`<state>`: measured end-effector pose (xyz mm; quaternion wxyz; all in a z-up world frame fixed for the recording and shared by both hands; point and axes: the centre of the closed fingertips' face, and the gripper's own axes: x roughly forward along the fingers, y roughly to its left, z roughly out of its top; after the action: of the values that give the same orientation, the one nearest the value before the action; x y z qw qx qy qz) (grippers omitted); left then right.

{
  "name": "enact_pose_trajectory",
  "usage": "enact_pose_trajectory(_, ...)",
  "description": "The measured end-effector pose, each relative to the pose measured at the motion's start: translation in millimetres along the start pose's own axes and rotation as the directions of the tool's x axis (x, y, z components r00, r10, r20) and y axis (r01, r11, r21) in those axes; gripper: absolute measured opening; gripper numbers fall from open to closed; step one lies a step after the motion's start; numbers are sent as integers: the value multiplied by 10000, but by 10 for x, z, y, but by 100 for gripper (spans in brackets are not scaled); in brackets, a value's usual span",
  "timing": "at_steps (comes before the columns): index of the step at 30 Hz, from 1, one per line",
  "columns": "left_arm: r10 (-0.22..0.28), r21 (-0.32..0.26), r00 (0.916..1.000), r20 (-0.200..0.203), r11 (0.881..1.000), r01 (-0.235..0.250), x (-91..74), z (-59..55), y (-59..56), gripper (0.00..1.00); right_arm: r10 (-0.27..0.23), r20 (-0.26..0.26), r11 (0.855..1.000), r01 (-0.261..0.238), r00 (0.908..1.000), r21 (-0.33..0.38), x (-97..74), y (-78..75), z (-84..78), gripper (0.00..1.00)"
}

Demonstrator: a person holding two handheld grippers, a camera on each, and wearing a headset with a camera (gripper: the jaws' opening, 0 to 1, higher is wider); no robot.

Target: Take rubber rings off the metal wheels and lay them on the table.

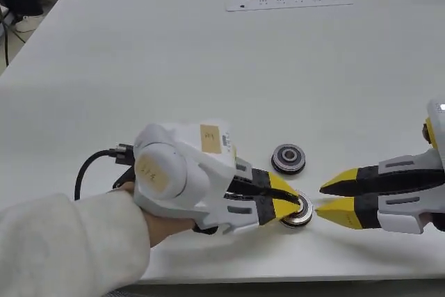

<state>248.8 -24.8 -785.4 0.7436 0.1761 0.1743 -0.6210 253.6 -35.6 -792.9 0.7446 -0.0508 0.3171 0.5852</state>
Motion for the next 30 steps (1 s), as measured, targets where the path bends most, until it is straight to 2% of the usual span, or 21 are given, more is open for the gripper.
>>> enact_pose_trajectory(4,-115,21,9999,-38,9999,115,23,-6,-18,8,179,-118,9995,-182,9998,-248,26,45,-7,18)
enact_pose_trajectory(6,-40,76,9999,-151,10000,41,30,-23,-2,10,246,-191,9990,-253,9995,-376,38,66,-12,18)
enact_pose_trajectory(16,72,-58,9999,-108,10000,-73,44,-14,41,15,396,-546,9952,-443,9977,-868,88,92,-51,19)
enact_pose_trajectory(19,82,-193,9994,-337,9998,-89,49,-64,39,18,420,-658,9942,-483,9969,-964,111,95,-66,20)
enact_pose_trajectory(20,162,-130,9996,-221,9998,-165,48,-46,63,18,411,-698,9936,-481,9967,-1020,118,94,-72,20)
enact_pose_trajectory(25,-21,16,9997,-233,10000,22,61,-44,8,14,319,-799,9914,-417,9963,-1239,135,73,-83,19)
enact_pose_trajectory(30,37,-9,9998,-178,10000,-37,48,-44,22,14,251,-818,9874,-375,9963,-1536,144,52,-90,14)
